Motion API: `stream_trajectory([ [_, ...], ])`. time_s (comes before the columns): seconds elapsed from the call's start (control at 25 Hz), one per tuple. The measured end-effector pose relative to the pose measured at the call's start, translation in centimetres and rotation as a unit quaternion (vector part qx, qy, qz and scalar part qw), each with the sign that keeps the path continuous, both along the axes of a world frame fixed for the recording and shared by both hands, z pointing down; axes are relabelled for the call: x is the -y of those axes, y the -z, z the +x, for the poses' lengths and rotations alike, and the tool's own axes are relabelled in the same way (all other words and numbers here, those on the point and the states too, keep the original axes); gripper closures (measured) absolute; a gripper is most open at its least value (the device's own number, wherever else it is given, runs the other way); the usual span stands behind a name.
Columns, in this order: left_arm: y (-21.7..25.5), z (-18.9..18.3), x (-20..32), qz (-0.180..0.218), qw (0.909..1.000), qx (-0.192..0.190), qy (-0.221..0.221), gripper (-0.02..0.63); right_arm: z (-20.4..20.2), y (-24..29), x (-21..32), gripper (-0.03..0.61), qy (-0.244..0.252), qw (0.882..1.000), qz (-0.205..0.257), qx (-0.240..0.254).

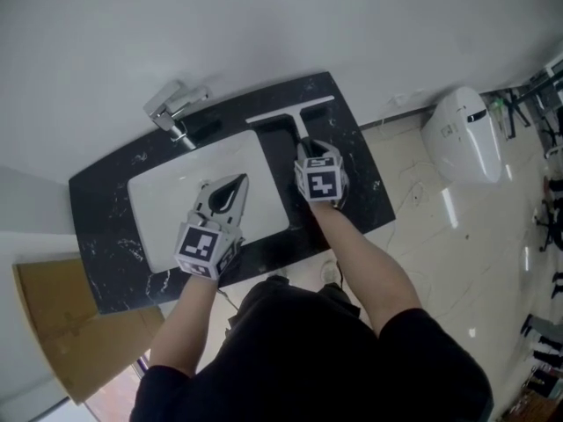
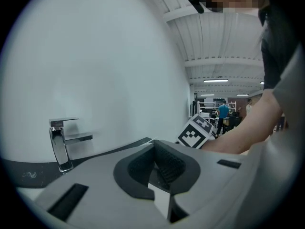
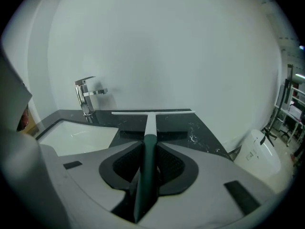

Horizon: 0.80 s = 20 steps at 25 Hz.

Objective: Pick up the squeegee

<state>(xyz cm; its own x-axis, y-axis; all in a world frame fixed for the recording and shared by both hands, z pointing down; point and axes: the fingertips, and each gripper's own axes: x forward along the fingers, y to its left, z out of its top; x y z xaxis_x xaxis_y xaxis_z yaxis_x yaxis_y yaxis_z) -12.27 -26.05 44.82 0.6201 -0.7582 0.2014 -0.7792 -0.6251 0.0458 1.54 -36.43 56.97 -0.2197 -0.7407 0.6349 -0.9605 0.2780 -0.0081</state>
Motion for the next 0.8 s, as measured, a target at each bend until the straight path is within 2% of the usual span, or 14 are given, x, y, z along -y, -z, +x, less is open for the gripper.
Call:
stream_trajectory([
  [0.36,2.1,2.8,-3.7,0.035,0.9986,0.009,0.039,0.614,3.3,7.2,-4.7,0.477,0.073,0.993,0.079,0.044],
  [0.6,4.2,6.2,-9.1,0.061,0.9945,0.015,0.084,0.614,7.5,12.5,-9.8,0.477,0.132,0.981,0.127,0.071],
  [0.8,5.9,8.2,-14.0,0.084,0.9876,0.030,0.129,0.614,9.9,15.9,-14.1,0.477,0.186,0.966,0.154,0.090],
])
